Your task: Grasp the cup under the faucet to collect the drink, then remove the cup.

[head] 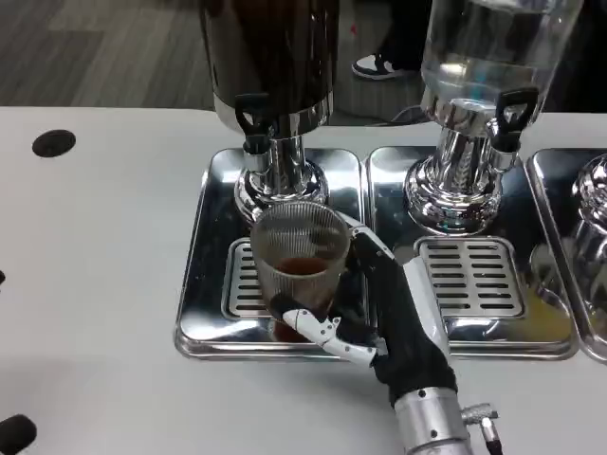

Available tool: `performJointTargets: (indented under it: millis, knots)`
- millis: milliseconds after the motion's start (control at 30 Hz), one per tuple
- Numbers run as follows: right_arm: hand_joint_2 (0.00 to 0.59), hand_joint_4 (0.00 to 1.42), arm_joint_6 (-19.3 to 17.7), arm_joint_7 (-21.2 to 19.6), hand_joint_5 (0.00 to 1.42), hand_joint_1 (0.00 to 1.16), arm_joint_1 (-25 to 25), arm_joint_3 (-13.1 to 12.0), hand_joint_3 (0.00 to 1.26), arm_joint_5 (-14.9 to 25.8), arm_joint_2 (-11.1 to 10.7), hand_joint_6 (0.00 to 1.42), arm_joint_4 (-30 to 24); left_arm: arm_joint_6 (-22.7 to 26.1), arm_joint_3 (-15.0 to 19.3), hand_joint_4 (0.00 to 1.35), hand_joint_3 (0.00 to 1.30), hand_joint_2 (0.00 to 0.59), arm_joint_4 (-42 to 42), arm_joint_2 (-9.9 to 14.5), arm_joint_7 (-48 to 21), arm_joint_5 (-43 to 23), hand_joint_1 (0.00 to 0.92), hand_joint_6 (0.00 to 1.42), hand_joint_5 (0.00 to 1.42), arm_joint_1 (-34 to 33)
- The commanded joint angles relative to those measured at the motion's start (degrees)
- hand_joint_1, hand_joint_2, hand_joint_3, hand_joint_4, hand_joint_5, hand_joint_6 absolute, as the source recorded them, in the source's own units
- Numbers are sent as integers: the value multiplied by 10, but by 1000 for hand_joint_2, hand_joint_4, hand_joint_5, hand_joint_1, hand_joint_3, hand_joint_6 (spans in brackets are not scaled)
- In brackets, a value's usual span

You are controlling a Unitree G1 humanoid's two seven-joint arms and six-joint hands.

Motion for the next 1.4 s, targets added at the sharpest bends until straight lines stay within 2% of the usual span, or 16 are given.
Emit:
performJointTargets:
  millis: [33, 700, 1400]
  knots:
    - [204, 362, -25, 1, 352, 887, 19, -2, 308, -4, 3, 242, -34, 3, 0, 0, 0, 15, -11, -5, 6, 3, 0, 0, 0, 3]
    - [202, 377, -64, 3, 361, 881, 125, -7, 316, -17, -27, 243, -90, 3, -1, 0, 0, 16, -26, -11, 4, 7, 0, 0, 0, 11]
    - [210, 392, -138, -2, 373, 869, 190, -31, 329, -14, -43, 260, -78, 11, 3, 0, 0, 16, -48, -14, 4, 13, 0, 0, 0, 18]
